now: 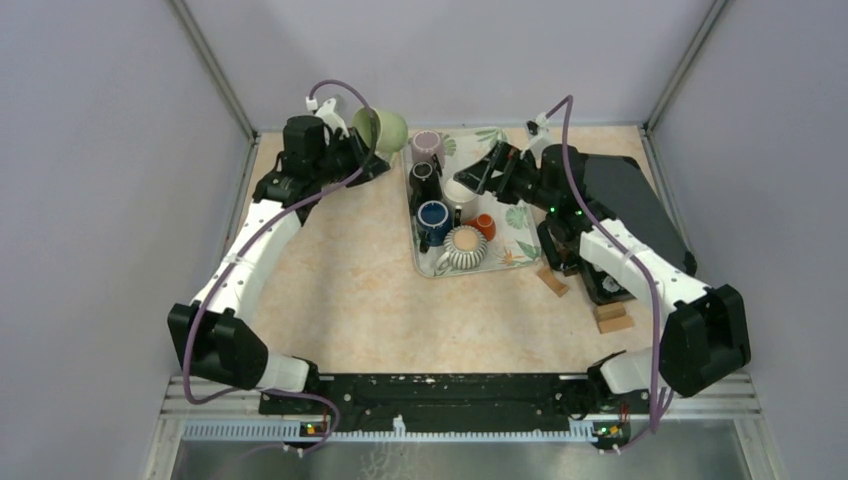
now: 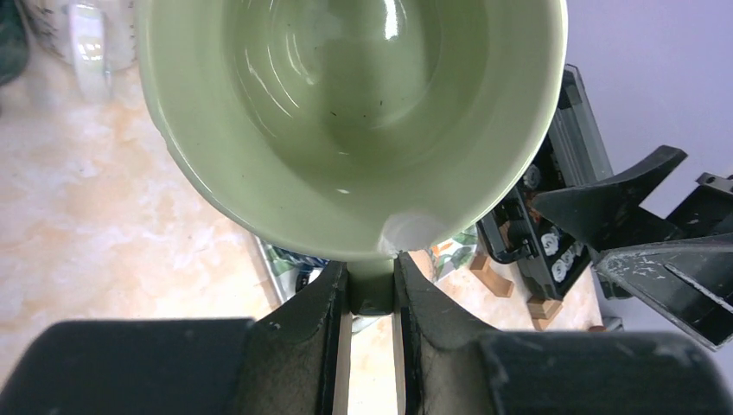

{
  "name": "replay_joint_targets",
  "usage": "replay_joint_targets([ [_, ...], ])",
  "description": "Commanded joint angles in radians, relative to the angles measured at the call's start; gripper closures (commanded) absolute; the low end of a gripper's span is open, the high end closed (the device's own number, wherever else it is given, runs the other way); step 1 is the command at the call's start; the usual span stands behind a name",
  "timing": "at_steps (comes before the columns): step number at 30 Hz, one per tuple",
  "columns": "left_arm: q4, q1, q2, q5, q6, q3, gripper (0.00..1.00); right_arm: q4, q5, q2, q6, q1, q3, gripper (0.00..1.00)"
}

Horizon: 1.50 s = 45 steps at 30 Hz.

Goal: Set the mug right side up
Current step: Turn over the cup on the tray, then place the cup at the center of the board.

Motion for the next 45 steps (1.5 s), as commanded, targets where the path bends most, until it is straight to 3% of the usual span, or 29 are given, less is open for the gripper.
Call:
replay_joint_targets([
  [1, 0.058, 0.015, -0.093, -0.052, 0.061, -0.012, 1.0, -0.074, 0.045, -0.07, -0.083, 0.009, 0.036, 0.01],
  [18, -0.009, 0.028, -0.097, -0.172, 0.09, -0.129, 1.0, -0.161, 0.086, -0.096, -0.161, 0.009, 0.017, 0.01],
  [27, -0.038, 0.022, 0.033, -0.16, 0.136, -0.123, 1.0, -0.197, 0.105, -0.088, -0.189, 0.01, 0.03, 0.01],
  [45, -0.123, -0.029, 0.299, -0.272, 0.219, -0.016, 1.0, -0.263, 0.166, -0.137, -0.233, 0.01, 0.008, 0.01],
])
